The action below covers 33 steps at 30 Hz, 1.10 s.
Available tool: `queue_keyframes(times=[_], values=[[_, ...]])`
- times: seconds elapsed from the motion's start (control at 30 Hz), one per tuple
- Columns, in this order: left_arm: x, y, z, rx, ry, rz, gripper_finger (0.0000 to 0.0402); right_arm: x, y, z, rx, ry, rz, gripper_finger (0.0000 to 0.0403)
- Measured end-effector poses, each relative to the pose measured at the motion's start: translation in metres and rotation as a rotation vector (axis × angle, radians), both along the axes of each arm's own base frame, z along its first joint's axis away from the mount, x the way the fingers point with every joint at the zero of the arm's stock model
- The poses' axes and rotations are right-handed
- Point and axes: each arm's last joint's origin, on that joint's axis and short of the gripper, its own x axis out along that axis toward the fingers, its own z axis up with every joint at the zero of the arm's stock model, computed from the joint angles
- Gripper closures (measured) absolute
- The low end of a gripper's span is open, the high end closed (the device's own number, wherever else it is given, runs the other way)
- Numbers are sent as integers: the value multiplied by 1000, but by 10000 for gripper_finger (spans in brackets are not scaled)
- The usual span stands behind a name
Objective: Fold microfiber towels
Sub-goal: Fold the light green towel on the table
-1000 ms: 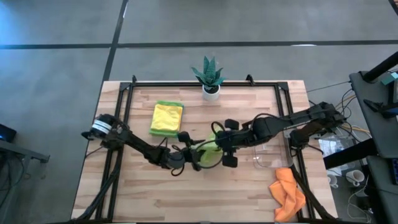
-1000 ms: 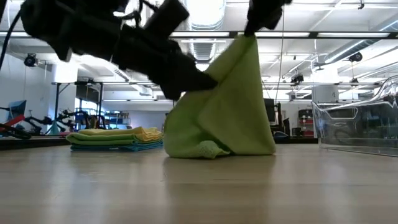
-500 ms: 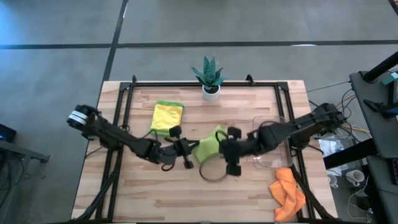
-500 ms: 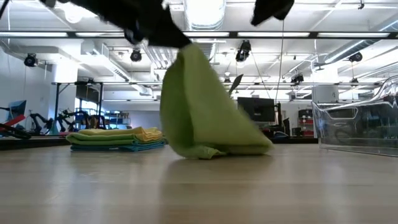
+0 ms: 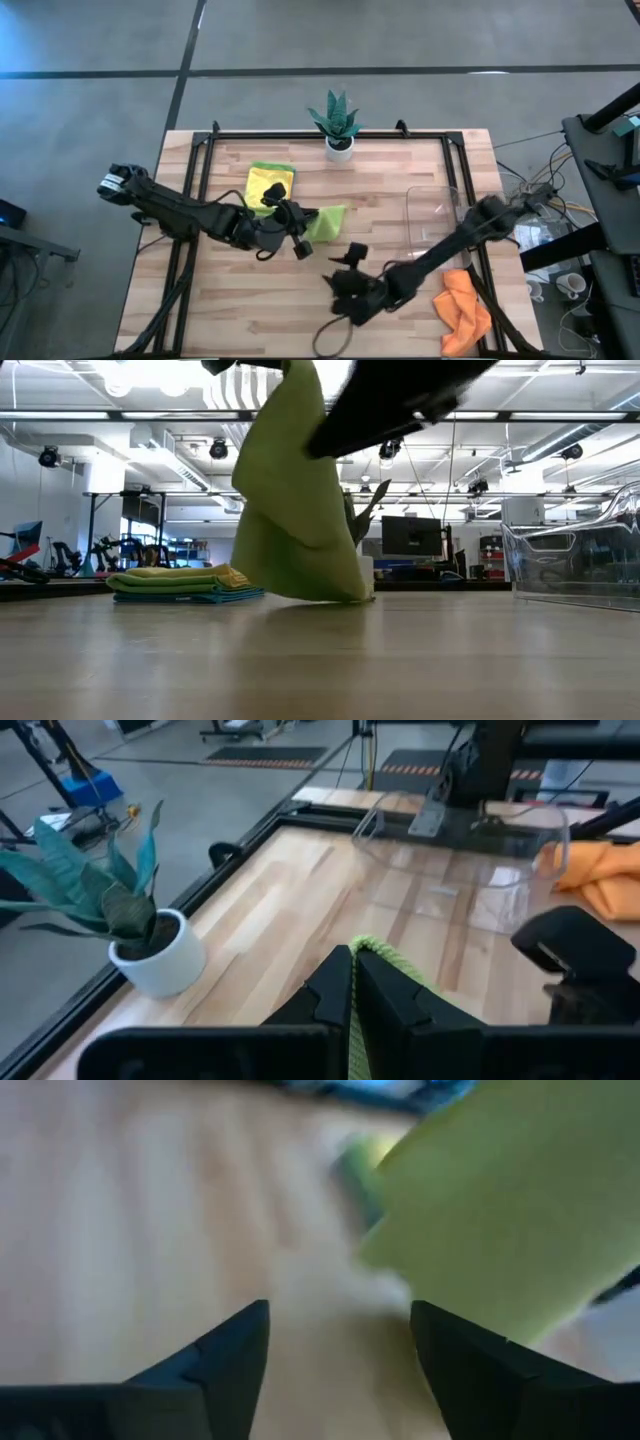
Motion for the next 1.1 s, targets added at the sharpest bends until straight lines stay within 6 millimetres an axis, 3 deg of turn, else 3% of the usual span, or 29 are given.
queue_keyframes(times=[0.17,0.4,0.63,0.83,0.93,1.1], values=[[2,0,9,1,-8,1,401,39,2,-21,-164,-211,-241,148],[1,0,12,22,0,-6,401,75,-1,-15,-144,-291,-321,147],[-2,-3,11,35,38,-19,402,67,-17,-15,-225,-256,-424,178],[-10,-8,13,43,62,-44,402,45,-32,-7,-183,-170,-448,298],[-16,-9,15,49,77,-54,402,31,-34,6,-147,-51,-401,374],[-31,-11,20,48,126,-112,401,3,-32,39,-7,269,-193,392]])
